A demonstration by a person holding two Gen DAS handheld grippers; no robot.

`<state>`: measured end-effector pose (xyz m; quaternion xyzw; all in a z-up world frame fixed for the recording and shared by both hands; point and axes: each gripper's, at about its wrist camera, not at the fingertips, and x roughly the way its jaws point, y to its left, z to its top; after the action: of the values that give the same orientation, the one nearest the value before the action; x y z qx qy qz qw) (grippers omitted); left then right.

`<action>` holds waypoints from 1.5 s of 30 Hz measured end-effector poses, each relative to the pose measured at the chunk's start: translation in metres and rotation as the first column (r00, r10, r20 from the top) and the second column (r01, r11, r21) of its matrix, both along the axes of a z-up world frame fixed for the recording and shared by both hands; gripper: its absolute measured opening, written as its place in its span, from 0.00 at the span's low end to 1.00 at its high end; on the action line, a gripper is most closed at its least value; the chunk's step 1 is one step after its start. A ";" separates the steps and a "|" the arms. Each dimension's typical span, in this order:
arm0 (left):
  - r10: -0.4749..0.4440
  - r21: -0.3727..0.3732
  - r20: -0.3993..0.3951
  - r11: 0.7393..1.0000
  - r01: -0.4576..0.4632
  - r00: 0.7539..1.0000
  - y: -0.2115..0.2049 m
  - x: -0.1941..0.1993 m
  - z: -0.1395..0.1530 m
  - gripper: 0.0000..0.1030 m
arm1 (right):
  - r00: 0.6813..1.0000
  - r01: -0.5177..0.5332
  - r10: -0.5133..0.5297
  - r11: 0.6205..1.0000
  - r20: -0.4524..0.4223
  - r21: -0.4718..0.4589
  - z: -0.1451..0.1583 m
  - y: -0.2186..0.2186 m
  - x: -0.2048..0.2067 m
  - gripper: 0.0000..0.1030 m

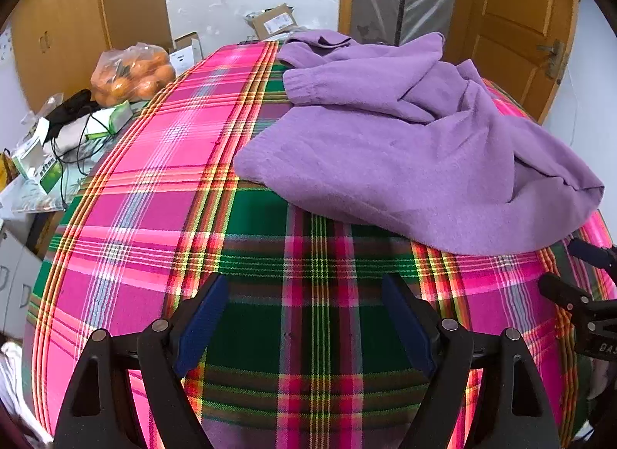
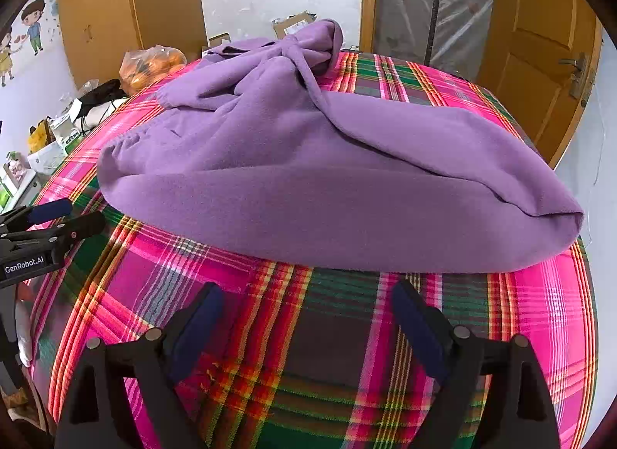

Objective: Fold clothes

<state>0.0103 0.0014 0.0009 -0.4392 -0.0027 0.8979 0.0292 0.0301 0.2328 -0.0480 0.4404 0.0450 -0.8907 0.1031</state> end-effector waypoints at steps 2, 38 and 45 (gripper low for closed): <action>-0.006 -0.001 -0.003 1.000 0.006 1.000 0.000 0.001 0.000 0.82 | 1.000 -0.004 0.004 1.000 0.001 0.000 0.000 0.000 0.000 0.87; 0.066 0.131 -0.029 0.989 -0.062 0.997 -0.026 -0.021 0.021 0.79 | 0.995 -0.077 0.073 0.994 -0.063 -0.071 0.028 0.000 -0.013 0.76; 0.088 0.195 -0.001 0.977 -0.086 0.996 -0.034 -0.035 0.015 0.79 | 0.995 -0.080 0.075 0.994 -0.065 -0.070 0.030 -0.001 -0.018 0.76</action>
<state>-0.0243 -0.0326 0.0163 -0.4293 -0.1096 0.8959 0.0328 0.0125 0.2319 -0.0183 0.4065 0.0330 -0.9003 0.1520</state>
